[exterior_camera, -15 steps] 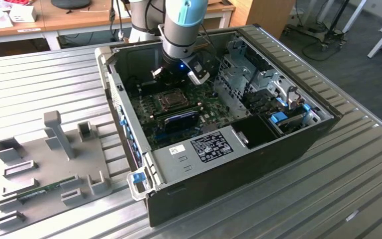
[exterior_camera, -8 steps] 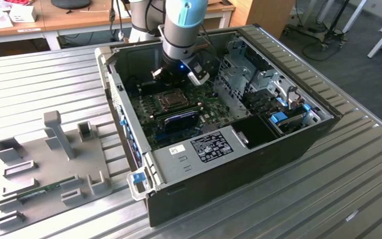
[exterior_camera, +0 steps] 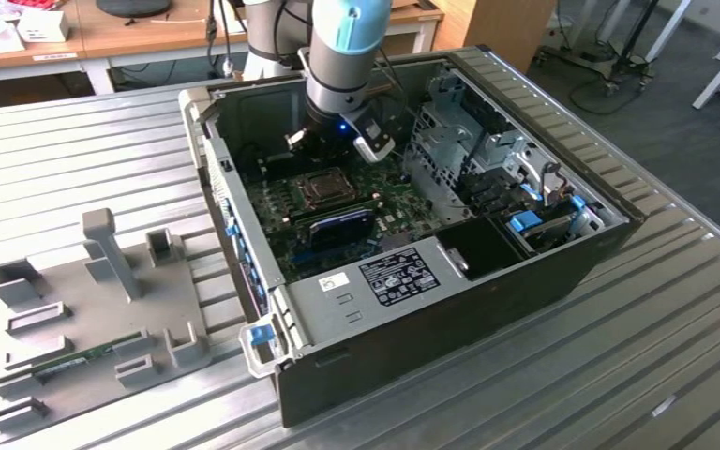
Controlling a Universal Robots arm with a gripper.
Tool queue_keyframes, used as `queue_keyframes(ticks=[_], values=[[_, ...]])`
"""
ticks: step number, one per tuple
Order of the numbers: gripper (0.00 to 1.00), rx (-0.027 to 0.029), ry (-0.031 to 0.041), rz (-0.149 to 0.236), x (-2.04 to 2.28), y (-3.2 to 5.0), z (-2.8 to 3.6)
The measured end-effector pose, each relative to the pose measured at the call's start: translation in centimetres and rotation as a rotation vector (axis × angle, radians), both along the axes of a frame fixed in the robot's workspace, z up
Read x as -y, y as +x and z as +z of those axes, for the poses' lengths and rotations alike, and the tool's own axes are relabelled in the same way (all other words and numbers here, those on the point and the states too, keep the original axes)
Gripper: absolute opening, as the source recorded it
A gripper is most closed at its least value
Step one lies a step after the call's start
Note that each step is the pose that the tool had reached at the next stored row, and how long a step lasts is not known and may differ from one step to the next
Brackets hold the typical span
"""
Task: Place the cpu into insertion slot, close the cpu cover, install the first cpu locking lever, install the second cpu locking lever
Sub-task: 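Install the first cpu locking lever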
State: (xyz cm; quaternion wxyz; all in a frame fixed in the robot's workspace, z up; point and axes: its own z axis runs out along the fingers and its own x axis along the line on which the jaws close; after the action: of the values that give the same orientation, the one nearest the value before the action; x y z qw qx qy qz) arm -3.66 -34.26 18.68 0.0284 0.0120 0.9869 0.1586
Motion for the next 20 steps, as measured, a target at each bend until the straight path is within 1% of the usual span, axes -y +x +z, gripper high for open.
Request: queue_keyframes(ticks=[3,11,15,20], values=[[0.10,-0.0001,0.0040,0.000,0.04,-0.02,0.03],[0.10,0.0000,0.0044,0.000,0.00,0.00,-0.01],[0.10,0.0003,0.0034,0.000,0.02,0.00,-0.02],[0.10,0.0007,0.0037,0.000,0.17,0.02,-0.04]])
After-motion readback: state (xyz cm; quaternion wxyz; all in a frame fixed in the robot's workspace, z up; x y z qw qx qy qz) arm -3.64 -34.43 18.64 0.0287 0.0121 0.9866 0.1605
